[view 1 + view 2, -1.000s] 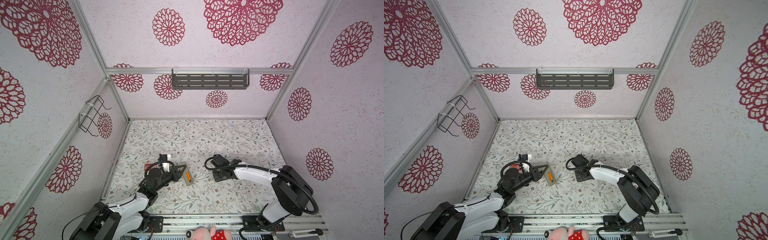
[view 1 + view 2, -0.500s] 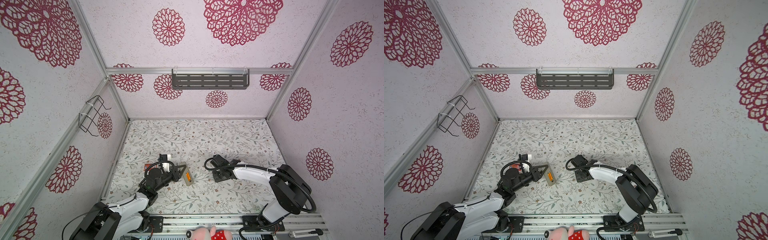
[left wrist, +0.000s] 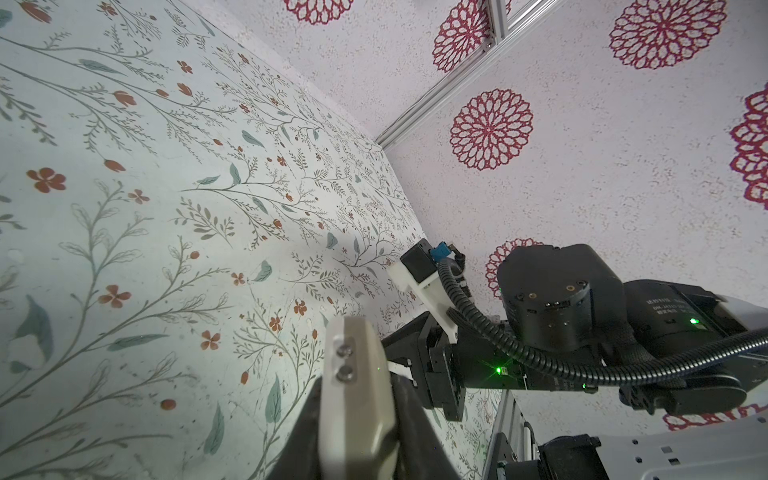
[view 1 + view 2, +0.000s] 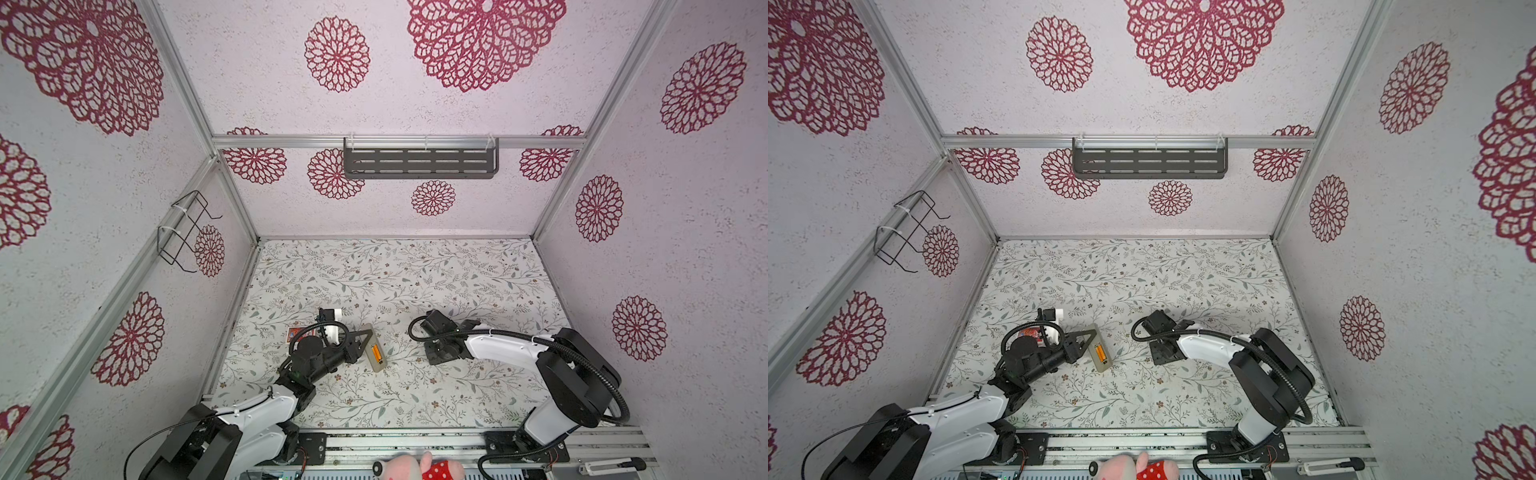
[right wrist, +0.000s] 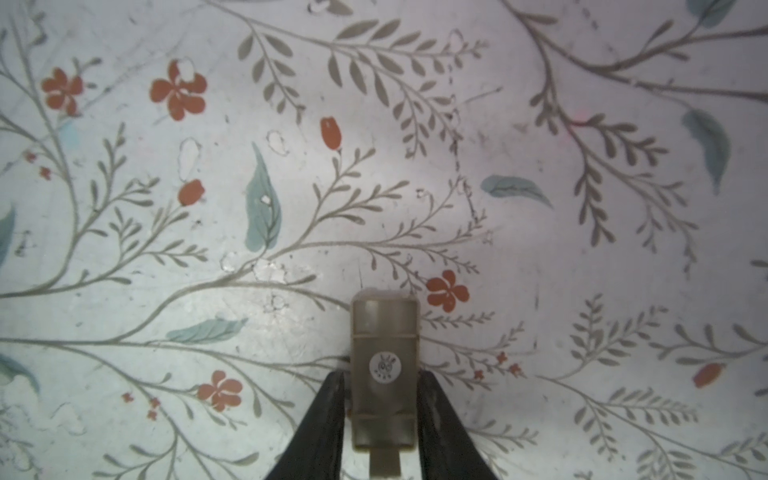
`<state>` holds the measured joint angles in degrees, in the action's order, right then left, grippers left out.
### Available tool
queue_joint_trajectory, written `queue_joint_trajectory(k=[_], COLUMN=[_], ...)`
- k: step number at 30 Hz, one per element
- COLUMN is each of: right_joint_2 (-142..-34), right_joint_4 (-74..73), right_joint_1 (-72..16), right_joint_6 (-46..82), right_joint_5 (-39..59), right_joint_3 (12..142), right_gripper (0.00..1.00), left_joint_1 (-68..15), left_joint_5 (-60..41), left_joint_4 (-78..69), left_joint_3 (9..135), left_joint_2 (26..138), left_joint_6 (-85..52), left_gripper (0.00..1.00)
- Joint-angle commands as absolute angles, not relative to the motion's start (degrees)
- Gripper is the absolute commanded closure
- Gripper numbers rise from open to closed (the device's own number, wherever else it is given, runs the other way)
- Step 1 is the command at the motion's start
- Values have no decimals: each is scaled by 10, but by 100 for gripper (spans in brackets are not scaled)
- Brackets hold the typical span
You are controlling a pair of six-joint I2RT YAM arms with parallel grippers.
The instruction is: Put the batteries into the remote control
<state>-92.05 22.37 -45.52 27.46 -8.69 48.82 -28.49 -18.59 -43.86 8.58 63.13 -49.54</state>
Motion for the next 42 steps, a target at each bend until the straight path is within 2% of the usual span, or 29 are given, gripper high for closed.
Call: queue_joint_trajectory(k=[1, 24, 42], right_joint_2=[-921, -915, -932], right_joint_4=[231, 262, 246], right_joint_1=[-452, -475, -469], right_joint_6=[272, 251, 255], right_joint_5=[-81, -120, -107], right_joint_3=[474, 507, 497], right_gripper=[68, 67, 68], left_joint_1=[-282, -282, -281], left_joint_5=[-190, -189, -190], left_joint_4=[-461, -464, -466], left_joint_3=[92, 91, 90], left_joint_2=[634, 638, 635], left_joint_6=[-490, -490, -491], left_gripper=[100, 100, 100])
